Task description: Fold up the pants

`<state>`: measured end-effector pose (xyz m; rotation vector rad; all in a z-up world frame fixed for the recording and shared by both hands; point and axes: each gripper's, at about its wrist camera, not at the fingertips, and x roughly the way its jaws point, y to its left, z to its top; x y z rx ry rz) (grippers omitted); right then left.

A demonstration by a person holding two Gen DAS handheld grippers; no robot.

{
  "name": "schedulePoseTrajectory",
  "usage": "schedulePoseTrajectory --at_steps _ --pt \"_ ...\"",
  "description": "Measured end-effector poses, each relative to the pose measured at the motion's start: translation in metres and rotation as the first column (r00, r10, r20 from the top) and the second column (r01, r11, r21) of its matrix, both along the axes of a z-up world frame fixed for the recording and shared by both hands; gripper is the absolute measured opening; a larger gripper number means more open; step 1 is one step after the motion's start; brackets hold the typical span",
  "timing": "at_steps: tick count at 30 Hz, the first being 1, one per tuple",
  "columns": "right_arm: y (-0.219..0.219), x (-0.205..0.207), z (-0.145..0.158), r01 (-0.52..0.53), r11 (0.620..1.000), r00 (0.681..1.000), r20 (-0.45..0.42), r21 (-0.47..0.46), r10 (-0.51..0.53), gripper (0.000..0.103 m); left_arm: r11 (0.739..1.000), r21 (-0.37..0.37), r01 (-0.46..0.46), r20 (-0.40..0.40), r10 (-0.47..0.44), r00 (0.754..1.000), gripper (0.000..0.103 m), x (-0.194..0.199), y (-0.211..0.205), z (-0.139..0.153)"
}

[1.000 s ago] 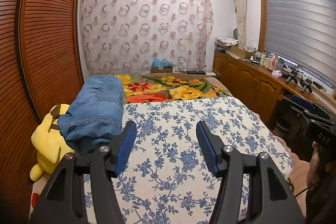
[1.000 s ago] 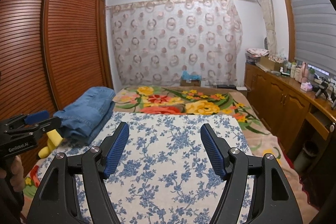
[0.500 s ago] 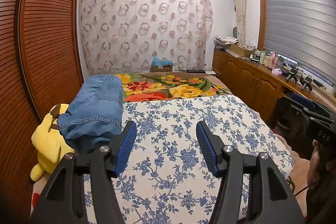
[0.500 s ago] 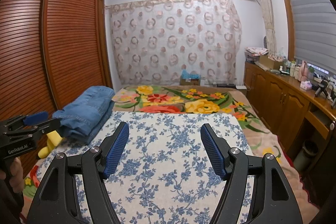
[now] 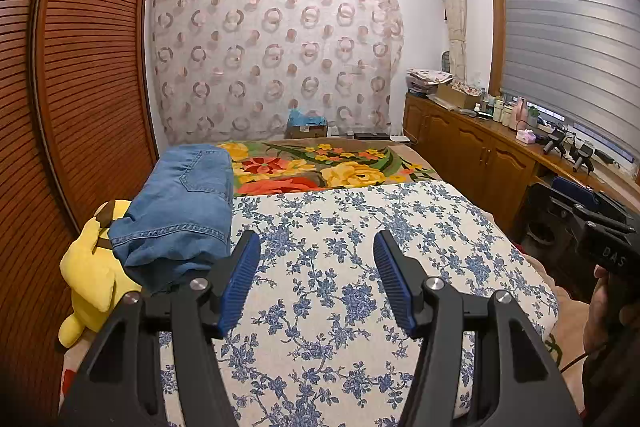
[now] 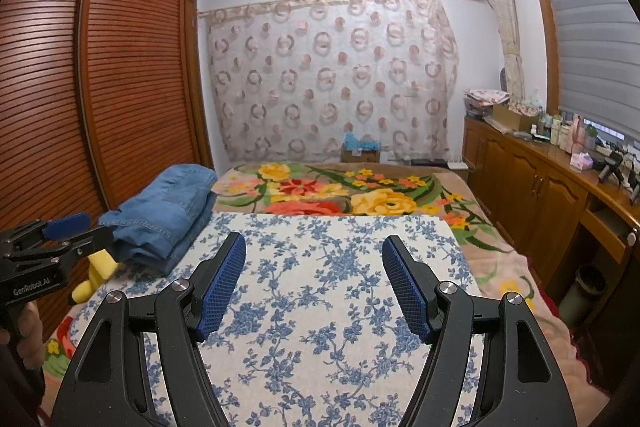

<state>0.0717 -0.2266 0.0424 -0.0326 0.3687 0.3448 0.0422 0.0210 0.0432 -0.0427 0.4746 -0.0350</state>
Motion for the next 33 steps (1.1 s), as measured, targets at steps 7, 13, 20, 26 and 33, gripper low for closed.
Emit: schedulePoseTrajectory --at_steps 7,13,20,26,33 --pt "-0.001 0.0003 0.0002 -0.001 1.0 1.0 0.0 0.002 0.001 0.073 1.0 0.001 0.001 0.0 -0.001 1.0 0.059 -0.0003 -0.0005 -0.0003" --pt "-0.0026 0.0005 -0.0012 0.004 1.0 1.0 0.0 0.001 -0.004 0.073 1.0 0.001 0.001 0.001 -0.001 1.0 0.059 -0.0004 -0.0008 0.0" --pt "-0.0028 0.0007 -0.0008 0.004 1.0 1.0 0.0 0.001 -0.004 0.073 1.0 0.0 0.0 0.0 0.0 1.0 0.059 -0.0005 -0.001 -0.0003" --pt "-0.003 0.0008 -0.0007 0.003 1.0 1.0 0.0 0.003 -0.003 0.073 1.0 0.001 0.001 0.001 -0.001 1.0 0.059 -0.0006 -0.0012 -0.0003" --pt "-0.0032 0.0009 -0.0008 0.002 1.0 1.0 0.0 0.002 -0.002 0.073 1.0 0.001 -0.001 0.002 0.001 1.0 0.059 -0.0008 -0.0028 0.0001"
